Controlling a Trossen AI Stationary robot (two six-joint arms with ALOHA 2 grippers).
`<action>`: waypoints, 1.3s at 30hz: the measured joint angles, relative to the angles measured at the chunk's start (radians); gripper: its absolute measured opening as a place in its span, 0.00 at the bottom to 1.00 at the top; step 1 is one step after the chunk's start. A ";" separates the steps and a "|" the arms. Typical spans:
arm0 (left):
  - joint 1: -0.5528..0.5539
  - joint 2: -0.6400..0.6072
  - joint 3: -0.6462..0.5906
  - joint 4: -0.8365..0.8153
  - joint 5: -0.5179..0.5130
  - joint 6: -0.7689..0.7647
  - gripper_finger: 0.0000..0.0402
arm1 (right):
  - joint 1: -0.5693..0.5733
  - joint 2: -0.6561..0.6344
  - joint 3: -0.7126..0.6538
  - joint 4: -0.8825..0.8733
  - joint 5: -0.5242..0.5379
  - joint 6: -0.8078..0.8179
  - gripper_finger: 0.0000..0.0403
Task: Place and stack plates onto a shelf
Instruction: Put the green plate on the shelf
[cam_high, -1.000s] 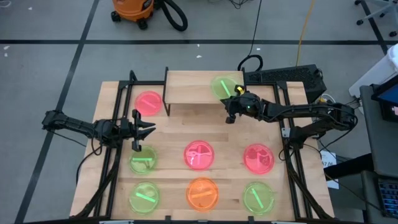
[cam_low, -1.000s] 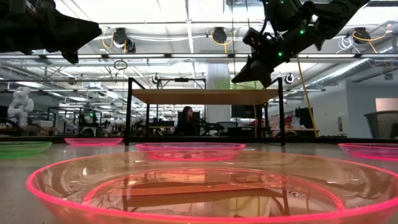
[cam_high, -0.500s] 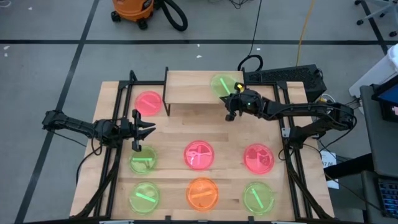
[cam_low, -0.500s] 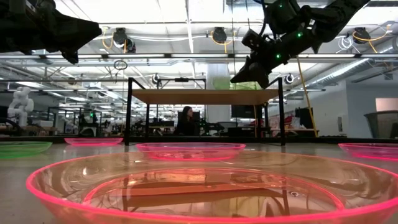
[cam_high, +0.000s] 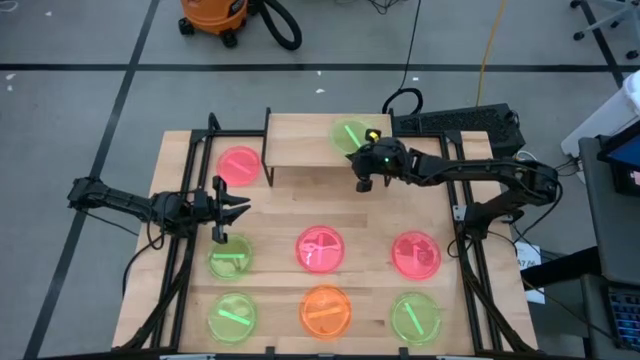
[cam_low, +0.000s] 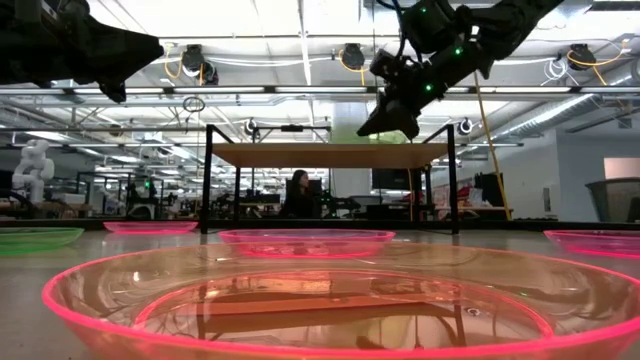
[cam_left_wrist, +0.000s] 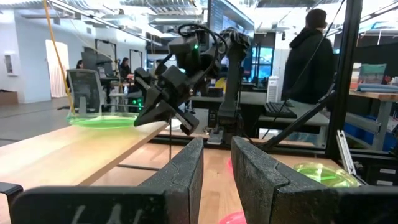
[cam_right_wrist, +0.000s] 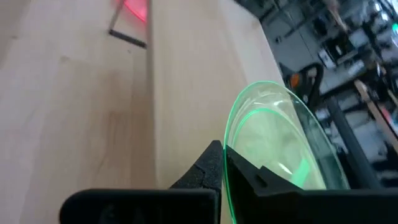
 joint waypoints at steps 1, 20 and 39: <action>0.000 0.000 0.000 0.000 0.000 0.000 0.22 | -0.006 -0.003 -0.001 -0.013 0.002 0.012 0.00; 0.000 0.000 0.000 0.000 0.000 0.000 0.22 | -0.005 -0.010 -0.008 -0.057 -0.028 0.057 0.05; 0.000 0.000 0.000 0.000 0.000 0.000 0.22 | 0.024 -0.073 -0.009 0.066 -0.064 0.096 0.17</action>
